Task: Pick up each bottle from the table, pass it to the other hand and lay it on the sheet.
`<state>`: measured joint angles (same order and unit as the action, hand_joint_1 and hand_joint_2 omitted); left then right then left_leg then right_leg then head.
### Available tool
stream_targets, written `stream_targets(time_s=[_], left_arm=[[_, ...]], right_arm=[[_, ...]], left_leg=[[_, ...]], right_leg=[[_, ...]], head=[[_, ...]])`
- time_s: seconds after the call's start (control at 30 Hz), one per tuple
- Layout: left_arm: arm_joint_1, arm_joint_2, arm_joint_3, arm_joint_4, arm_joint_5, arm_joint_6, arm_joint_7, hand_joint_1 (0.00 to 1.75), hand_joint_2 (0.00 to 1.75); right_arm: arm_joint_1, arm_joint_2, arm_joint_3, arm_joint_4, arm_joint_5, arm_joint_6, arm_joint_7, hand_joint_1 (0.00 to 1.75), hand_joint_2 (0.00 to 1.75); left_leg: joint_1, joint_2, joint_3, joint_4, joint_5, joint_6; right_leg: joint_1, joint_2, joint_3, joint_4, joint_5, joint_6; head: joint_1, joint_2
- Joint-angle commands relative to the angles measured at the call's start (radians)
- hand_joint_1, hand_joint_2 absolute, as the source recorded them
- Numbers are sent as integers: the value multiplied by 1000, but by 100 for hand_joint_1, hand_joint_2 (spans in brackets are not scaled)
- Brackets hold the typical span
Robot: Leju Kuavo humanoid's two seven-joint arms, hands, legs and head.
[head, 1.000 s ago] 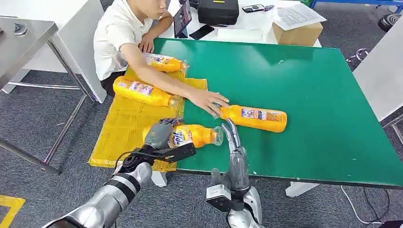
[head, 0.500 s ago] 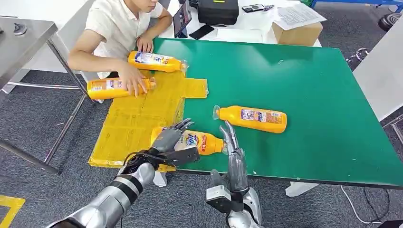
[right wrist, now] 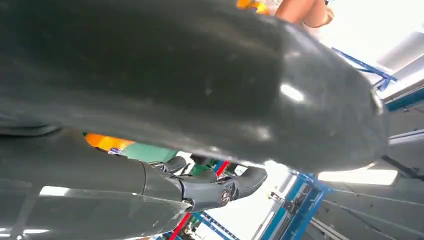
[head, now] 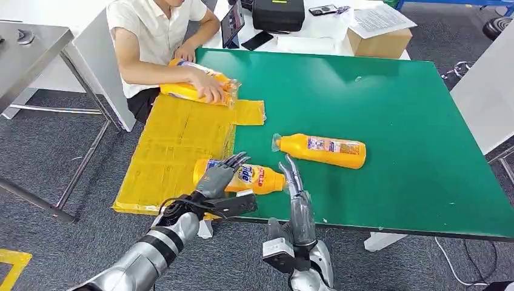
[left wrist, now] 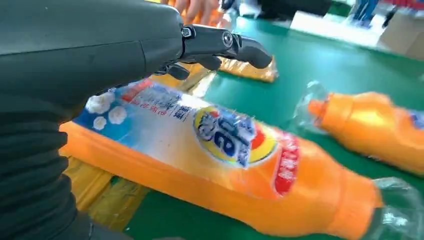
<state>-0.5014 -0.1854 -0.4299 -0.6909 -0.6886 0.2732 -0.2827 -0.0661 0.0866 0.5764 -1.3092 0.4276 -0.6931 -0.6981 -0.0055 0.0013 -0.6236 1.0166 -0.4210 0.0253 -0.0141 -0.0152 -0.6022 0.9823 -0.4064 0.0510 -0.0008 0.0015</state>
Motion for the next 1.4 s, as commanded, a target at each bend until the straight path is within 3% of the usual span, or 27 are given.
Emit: stream_targets(time_s=[0.03, 0.13, 0.17, 0.3, 0.37, 0.47, 0.53, 0.63, 0.7, 1.17, 1.27, 1.4], left_arm=[[60, 26, -64, -158, 18, 10, -36, 0, 175], [151, 39, -96, -343, 52, 29, -52, 0, 175], [151, 39, -96, -343, 52, 29, -52, 0, 175], [314, 45, -114, -656, 225, 108, -158, 0, 175], [395, 54, -124, -787, 331, 116, -177, 0, 175], [409, 66, -137, -813, 336, 121, -172, 0, 175], [443, 57, -112, -842, 431, 126, -216, 0, 175], [494, 70, -93, -918, 477, 139, -250, 0, 175], [510, 78, -83, -949, 488, 139, -257, 0, 175], [505, 73, -81, -941, 489, 139, -256, 0, 175], [525, 75, -74, -975, 519, 129, -285, 0, 175], [533, 78, -85, -983, 543, 98, -279, 0, 175]], right_arm=[[-19, -26, 7, 44, 20, -5, 0, 0, 0], [15, -30, -58, 19, 107, -5, 0, 0, 0], [15, -30, -58, 19, 107, -5, 0, 0, 175], [90, 5, -300, -41, 316, -5, 0, 0, 175], [115, -23, -359, -50, 340, -5, 29, 0, 175], [122, -43, -359, -57, 320, -5, 23, 0, 175], [143, -46, -433, -62, 479, -5, 102, 0, 175], [169, -112, -492, -63, 537, -5, 140, 0, 175], [180, -147, -499, -68, 523, -5, 147, 0, 175], [176, -139, -492, -69, 533, -5, 154, 0, 175], [181, -213, -474, -56, 576, -5, 259, 0, 175], [175, -301, -500, -10, 634, -2, 303, 0, 175]], left_leg=[[1, 1, 4, -1, -2, -2], [0, 1, 3, -1, -1, -1], [1, 0, 5, -1, -2, -2], [0, 0, 3, -1, -2, -1], [0, 0, 4, -1, -3, -1], [0, -1, 4, 0, -4, -1], [0, 0, 1, -1, -3, 0], [0, 0, 4, -1, -4, -1], [0, -1, 4, -1, -4, -1], [0, 1, 4, -1, -4, -1], [0, 1, 3, 0, -4, 0], [-1, -1, 2, -1, -3, 0]], right_leg=[[1, 2, 4, -1, -1, -2], [0, 2, 3, -1, -1, -1], [1, 2, 5, -2, -2, -2], [0, 1, 2, -1, -2, -1], [0, 1, 4, -1, -3, -1], [0, 1, 4, -1, -3, -1], [0, 0, 1, -1, -2, -1], [0, 1, 4, -2, -3, -2], [0, 0, 4, -2, -3, -2], [1, 2, 4, -2, -2, -2], [0, 1, 2, -1, -2, -1], [-1, 0, 3, -2, -2, -1]], head=[[0, 0], [0, 0], [0, 0], [0, 0], [0, 0], [0, 0], [0, 0], [0, 0], [0, 0], [0, 0], [0, 0], [0, 0]])
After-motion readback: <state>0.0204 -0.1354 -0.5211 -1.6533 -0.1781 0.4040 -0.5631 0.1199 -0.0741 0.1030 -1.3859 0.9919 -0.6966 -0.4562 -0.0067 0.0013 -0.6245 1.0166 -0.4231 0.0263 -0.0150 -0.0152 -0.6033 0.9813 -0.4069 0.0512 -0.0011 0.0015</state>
